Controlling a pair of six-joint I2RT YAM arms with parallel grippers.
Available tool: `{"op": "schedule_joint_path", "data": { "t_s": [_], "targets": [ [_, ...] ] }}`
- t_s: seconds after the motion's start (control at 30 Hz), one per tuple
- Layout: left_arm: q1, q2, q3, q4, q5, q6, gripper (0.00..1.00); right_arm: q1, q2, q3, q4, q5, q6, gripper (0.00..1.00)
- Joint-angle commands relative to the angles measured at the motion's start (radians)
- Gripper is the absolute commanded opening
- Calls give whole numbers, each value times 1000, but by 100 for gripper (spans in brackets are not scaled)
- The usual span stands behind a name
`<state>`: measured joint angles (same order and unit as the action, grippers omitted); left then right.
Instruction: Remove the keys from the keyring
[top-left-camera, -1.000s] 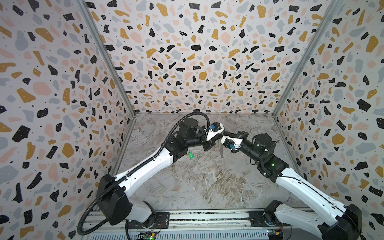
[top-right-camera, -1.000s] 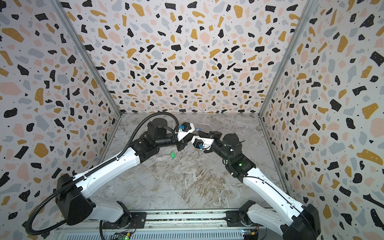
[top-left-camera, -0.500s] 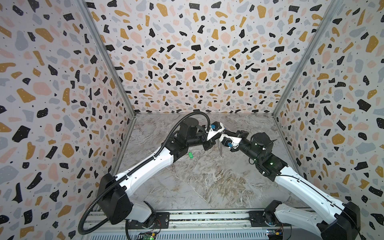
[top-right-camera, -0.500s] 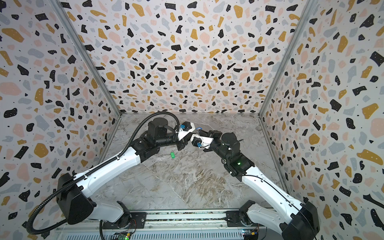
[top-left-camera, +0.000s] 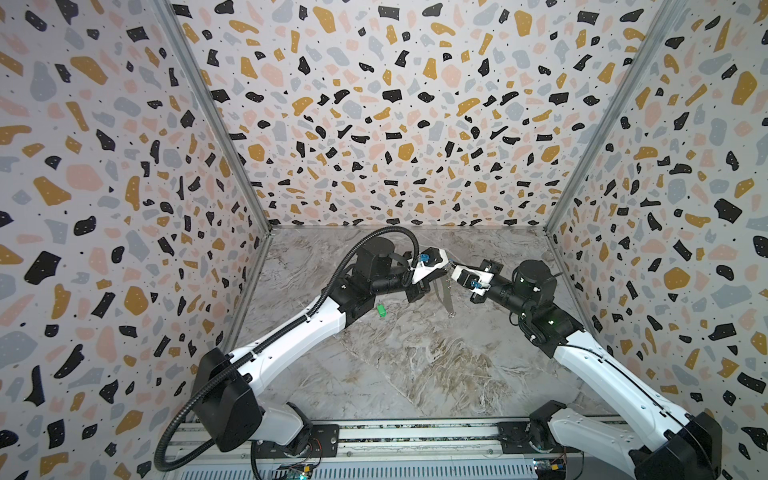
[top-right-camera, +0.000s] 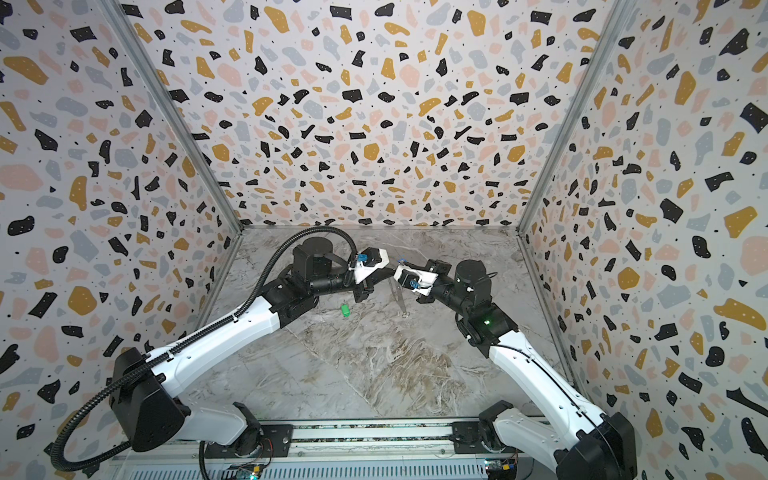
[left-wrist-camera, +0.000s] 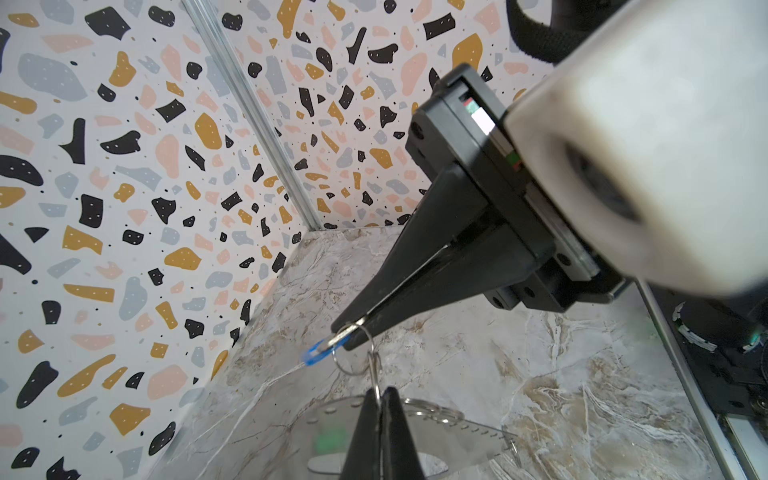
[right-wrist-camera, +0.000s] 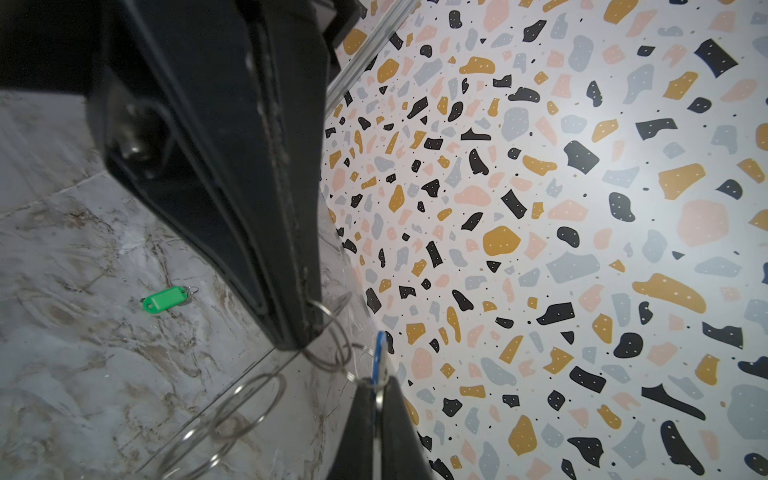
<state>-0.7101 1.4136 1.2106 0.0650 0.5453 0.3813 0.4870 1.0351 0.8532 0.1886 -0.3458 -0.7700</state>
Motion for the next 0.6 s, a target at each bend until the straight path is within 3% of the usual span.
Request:
{"op": "schedule_joint_path", "data": {
  "t_s": [0.0,0.1,0.57],
  "targets": [
    [24,-39,-38,163,138,-83,0,-32,-30,-29,105,-12,79,0],
    [45,-26,-63,297,177,-166,0,-34,-43,-57,132,-35,95,0],
    [60,28,-76,509,215,-340,0,-22,-108,-207,330,-34,94,0]
  ]
}}
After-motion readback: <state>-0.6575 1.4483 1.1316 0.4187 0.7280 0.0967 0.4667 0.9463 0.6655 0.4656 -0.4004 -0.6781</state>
